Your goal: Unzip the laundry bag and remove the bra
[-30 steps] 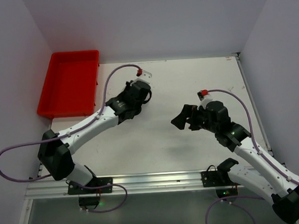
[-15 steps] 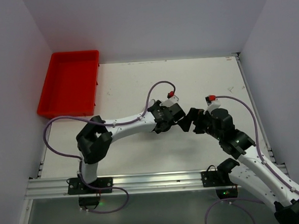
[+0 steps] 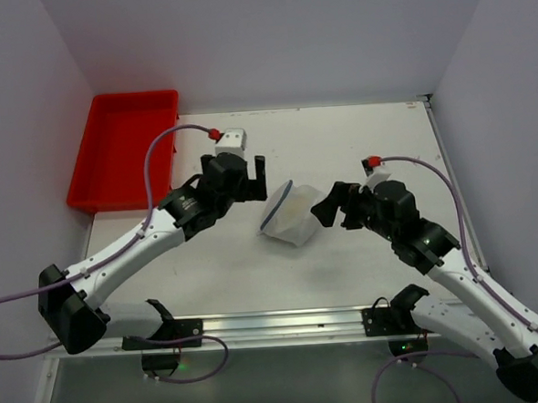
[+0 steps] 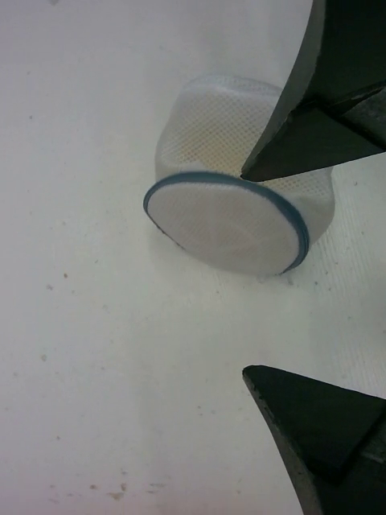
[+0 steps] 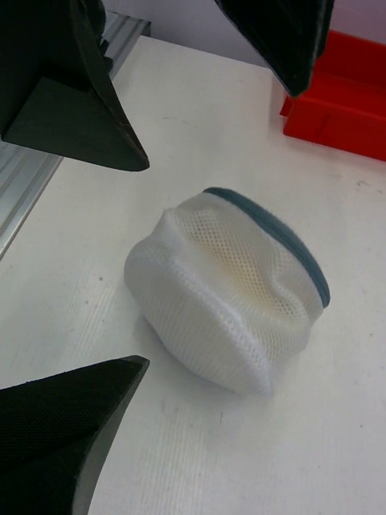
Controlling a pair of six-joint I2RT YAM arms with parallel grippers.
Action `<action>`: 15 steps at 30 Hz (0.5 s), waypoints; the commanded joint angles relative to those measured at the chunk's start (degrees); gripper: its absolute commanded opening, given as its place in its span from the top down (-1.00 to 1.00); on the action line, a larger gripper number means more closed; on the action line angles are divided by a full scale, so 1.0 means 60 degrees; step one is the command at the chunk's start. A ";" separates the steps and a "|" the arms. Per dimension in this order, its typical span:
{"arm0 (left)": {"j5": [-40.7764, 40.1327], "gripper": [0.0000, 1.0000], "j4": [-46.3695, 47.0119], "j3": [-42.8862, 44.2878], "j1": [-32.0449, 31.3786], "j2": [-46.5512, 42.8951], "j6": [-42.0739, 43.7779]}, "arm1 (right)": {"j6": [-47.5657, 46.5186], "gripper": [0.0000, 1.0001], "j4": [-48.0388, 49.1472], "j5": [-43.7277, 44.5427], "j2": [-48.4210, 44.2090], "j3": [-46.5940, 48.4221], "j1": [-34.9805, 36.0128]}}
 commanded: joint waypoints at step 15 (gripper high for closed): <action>0.3719 -1.00 0.1918 -0.5121 0.5113 -0.2764 -0.0898 | 0.2273 -0.66 -0.2534 0.4034 0.7350 0.5849 0.3714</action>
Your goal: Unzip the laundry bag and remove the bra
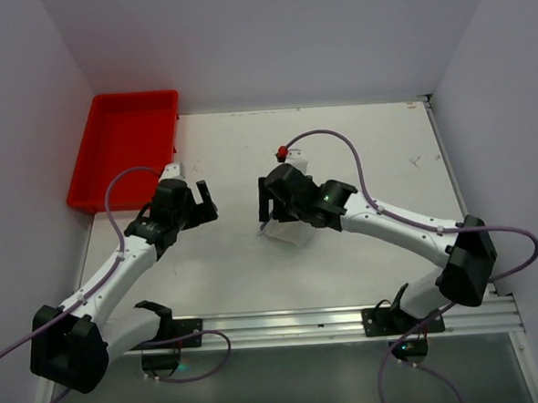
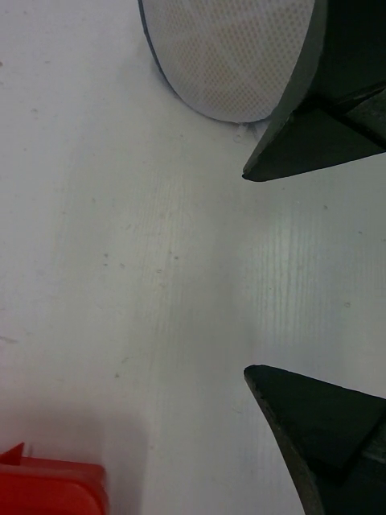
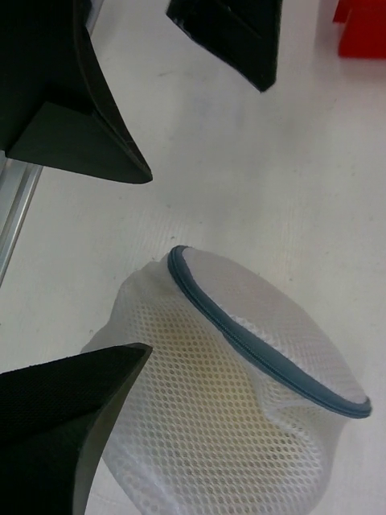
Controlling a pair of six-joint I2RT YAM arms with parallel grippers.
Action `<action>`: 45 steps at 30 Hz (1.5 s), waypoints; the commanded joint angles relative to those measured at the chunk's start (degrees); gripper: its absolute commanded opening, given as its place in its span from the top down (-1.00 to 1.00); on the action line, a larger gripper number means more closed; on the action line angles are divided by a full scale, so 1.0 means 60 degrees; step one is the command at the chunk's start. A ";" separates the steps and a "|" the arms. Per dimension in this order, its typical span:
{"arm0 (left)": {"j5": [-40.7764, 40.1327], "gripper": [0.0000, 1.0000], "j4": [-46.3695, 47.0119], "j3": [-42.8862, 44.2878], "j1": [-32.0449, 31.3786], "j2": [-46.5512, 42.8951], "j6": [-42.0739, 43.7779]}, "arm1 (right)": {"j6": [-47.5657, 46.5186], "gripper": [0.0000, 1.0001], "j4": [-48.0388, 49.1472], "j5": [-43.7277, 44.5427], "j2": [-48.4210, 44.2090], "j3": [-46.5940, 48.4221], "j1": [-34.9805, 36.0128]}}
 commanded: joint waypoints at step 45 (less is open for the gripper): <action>0.5926 -1.00 0.3004 -0.1132 0.0372 -0.0634 0.0754 | -0.2869 1.00 0.2408 -0.6418 -0.0745 -0.0974 -0.1616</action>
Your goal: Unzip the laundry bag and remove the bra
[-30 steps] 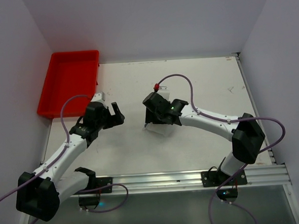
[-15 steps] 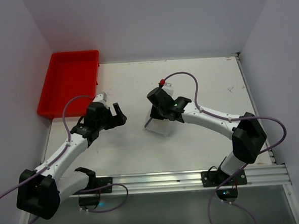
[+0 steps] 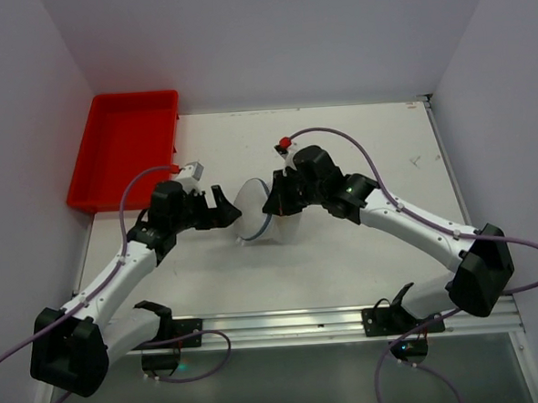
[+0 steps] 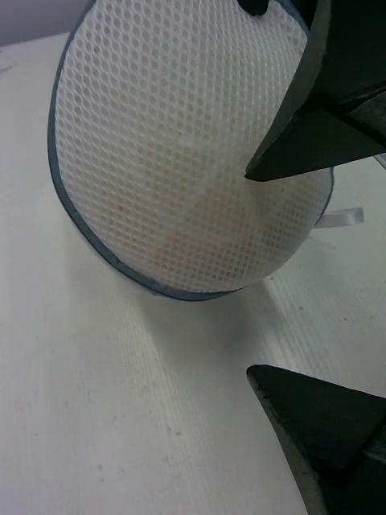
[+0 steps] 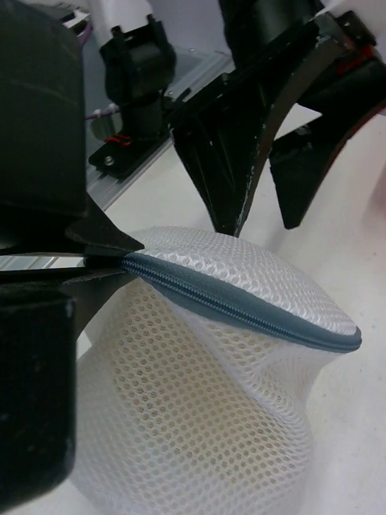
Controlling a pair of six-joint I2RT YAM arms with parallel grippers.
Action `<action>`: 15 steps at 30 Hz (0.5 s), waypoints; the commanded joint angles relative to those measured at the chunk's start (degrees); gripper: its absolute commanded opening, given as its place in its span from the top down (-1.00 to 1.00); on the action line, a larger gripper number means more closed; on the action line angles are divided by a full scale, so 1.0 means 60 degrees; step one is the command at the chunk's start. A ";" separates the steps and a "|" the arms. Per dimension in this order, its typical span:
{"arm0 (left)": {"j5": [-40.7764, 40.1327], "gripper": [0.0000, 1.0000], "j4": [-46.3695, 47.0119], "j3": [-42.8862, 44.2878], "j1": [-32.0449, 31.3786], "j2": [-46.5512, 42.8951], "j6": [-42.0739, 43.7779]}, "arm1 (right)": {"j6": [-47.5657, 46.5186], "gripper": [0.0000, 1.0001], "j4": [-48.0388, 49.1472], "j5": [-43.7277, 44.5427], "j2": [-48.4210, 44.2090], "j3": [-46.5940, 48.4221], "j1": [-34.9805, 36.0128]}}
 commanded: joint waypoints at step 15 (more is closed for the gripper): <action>0.2920 -1.00 0.3939 -0.1868 0.0106 -0.1430 -0.0218 | -0.3291 1.00 0.0822 -0.5474 -0.0424 -0.0726 -0.0903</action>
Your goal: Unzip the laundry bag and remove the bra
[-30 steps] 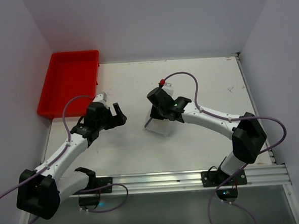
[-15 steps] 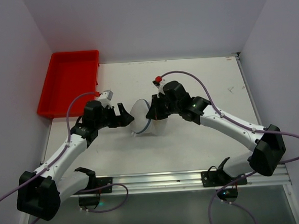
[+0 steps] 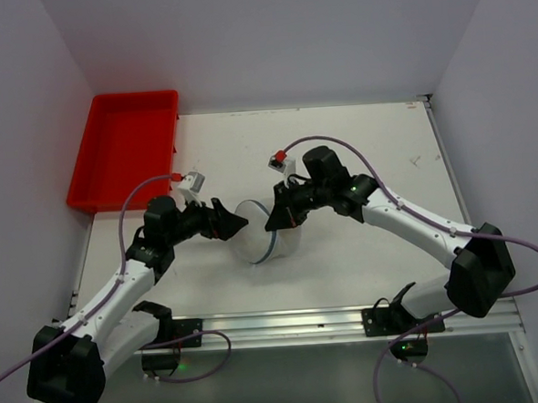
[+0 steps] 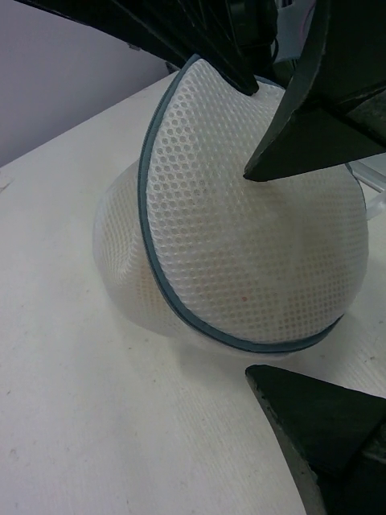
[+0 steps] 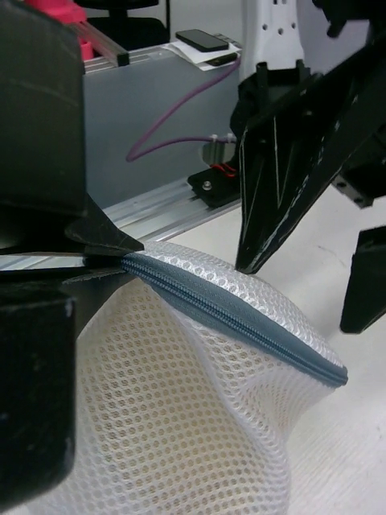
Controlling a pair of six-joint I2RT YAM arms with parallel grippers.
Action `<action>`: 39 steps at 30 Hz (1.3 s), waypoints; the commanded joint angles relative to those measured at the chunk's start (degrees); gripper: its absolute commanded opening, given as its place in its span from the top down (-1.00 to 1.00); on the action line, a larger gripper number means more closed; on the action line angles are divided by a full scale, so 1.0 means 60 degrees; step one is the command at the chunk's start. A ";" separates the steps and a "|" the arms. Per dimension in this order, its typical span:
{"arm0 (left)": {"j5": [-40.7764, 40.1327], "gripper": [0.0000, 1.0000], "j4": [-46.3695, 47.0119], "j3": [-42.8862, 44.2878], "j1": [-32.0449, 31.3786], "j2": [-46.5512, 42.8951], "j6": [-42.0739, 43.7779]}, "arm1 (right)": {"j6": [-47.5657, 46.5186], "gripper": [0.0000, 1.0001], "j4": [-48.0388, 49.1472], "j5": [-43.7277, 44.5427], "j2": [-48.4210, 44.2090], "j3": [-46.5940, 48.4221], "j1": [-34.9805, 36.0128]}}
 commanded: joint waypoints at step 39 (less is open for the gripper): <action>0.3424 -1.00 0.4340 -0.1267 0.0069 -0.0221 -0.0978 | -0.4921 1.00 -0.2246 -0.3575 -0.2326 0.0574 -0.0970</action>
